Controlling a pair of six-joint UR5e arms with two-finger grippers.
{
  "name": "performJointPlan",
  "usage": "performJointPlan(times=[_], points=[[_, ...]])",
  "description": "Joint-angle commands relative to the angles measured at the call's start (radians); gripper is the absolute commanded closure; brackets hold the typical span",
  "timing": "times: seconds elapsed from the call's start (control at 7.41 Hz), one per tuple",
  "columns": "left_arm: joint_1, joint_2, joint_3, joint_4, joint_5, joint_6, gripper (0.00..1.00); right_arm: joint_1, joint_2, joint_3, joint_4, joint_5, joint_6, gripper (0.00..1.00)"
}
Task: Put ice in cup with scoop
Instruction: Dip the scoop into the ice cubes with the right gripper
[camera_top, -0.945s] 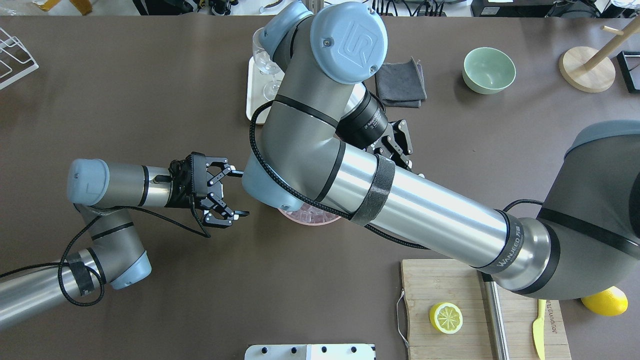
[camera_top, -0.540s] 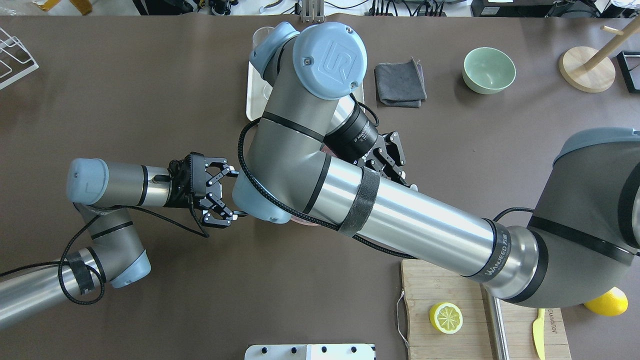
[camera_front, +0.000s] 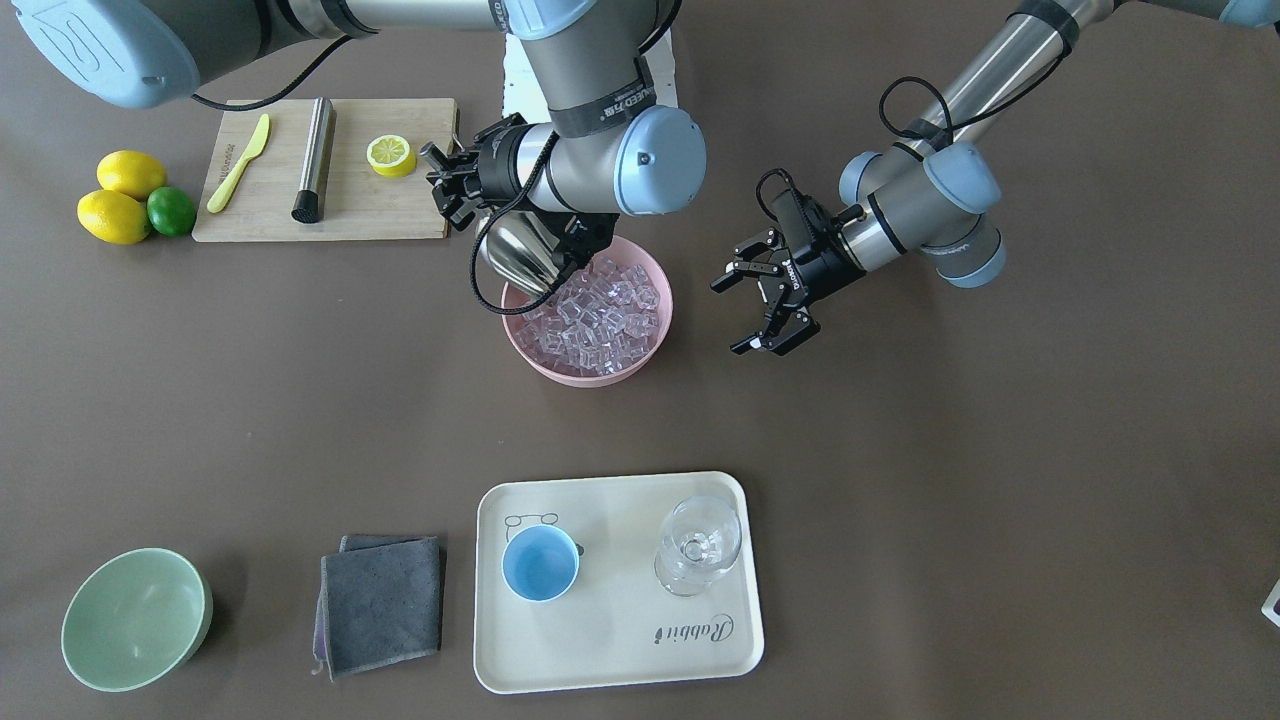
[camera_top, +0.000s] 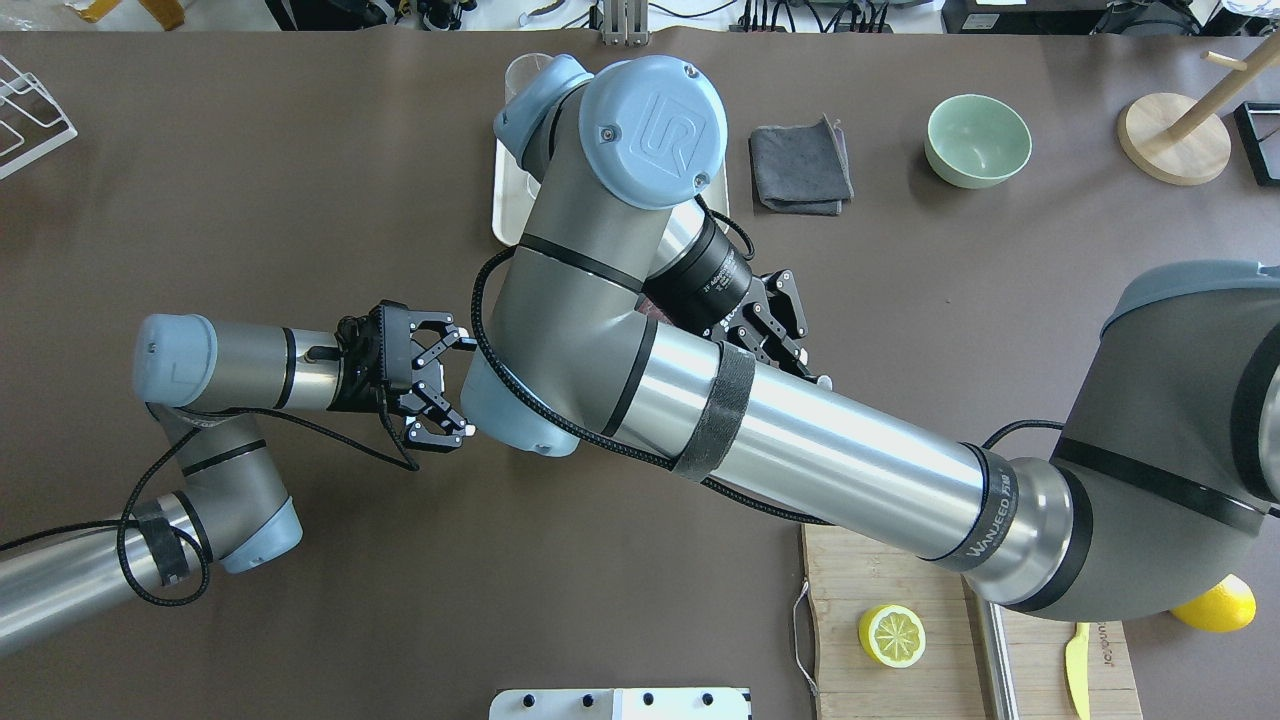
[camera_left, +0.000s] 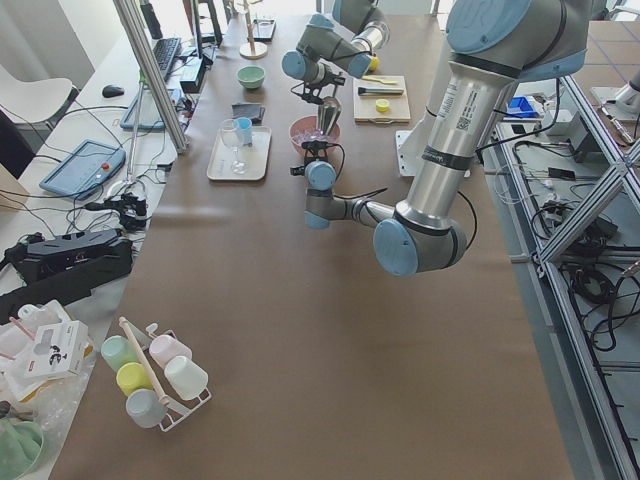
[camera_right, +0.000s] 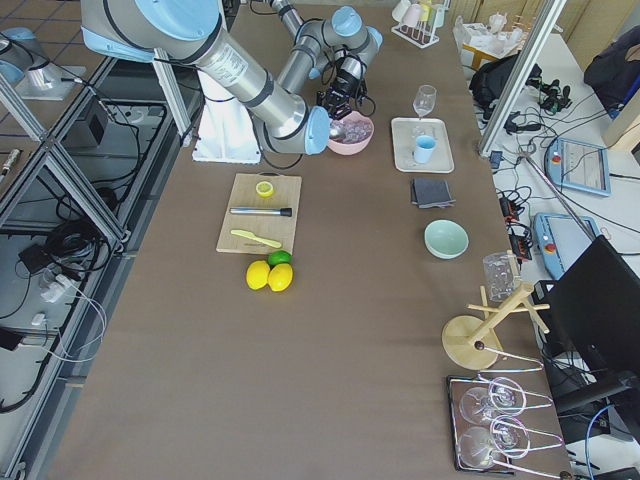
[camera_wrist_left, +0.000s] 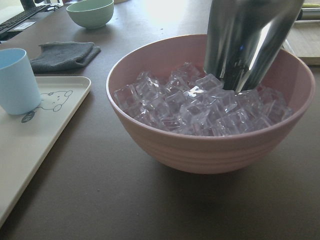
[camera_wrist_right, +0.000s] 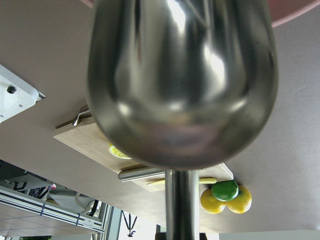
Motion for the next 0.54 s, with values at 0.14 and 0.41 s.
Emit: performJointPlan(times=[0.14, 0.41], points=[[-0.004, -0.003, 0.002, -0.006, -0.009, 0.002, 0.02, -0.007, 0.011, -0.049, 0.052, -0.001, 0.016, 1.00], [0.006, -0.018, 0.009, -0.003, -0.005, -0.003, 0.02, -0.012, 0.000, -0.055, 0.096, -0.001, 0.034, 1.00]])
